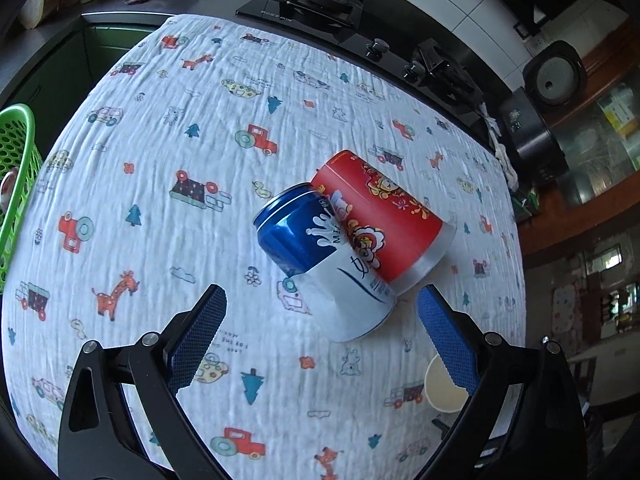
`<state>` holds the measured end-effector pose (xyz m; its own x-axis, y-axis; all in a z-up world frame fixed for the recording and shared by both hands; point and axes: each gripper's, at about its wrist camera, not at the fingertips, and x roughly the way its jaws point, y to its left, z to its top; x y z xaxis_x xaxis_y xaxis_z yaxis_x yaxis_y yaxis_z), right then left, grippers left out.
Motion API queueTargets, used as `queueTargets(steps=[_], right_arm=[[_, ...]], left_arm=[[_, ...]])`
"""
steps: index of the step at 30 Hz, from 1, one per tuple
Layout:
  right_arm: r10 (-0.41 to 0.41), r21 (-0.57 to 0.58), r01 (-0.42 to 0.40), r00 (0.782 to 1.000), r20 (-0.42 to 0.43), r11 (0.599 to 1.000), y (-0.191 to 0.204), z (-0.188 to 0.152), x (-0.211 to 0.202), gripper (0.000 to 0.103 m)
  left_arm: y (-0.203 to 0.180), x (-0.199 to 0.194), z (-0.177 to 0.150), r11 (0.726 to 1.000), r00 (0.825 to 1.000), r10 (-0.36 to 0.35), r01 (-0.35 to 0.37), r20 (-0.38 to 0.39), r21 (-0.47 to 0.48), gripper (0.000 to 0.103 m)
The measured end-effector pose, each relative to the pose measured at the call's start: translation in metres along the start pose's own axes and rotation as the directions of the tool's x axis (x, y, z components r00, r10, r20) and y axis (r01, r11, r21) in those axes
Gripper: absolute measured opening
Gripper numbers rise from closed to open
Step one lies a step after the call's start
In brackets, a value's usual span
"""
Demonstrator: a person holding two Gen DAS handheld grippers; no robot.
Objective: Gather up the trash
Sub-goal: 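Grasp the white paper cup with the right tool while the left tool grasps the blue-white can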
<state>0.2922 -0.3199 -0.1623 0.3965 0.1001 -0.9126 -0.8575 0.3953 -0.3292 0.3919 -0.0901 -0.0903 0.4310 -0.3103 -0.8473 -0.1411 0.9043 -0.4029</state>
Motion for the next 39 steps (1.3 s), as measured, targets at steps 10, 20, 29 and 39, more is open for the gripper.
queueTargets(steps=[10, 20, 29, 39], right_arm=[[0.007, 0.023, -0.007, 1.0, 0.023, 1.0, -0.009, -0.003, 0.007, 0.083], [0.025, 0.055, -0.025, 1.0, 0.01, 0.998, -0.017, -0.001, 0.013, 0.068], [0.054, 0.14, -0.054, 0.999, 0.006, 0.989, -0.013, 0.001, 0.009, 0.067], [0.147, 0.313, -0.154, 0.988, 0.047, 0.937, -0.007, 0.013, 0.002, 0.066]], left_arm=[[-0.001, 0.039, 0.012, 0.995, 0.999, 0.027, -0.031, -0.037, -0.097, 0.09], [0.003, 0.06, 0.012, 0.99, 0.996, 0.003, -0.016, -0.086, -0.144, 0.068], [0.006, 0.057, 0.01, 0.987, 0.994, -0.057, 0.042, -0.093, -0.154, 0.05], [0.024, 0.035, 0.0, 0.996, 0.992, -0.067, 0.06, -0.11, -0.073, 0.044]])
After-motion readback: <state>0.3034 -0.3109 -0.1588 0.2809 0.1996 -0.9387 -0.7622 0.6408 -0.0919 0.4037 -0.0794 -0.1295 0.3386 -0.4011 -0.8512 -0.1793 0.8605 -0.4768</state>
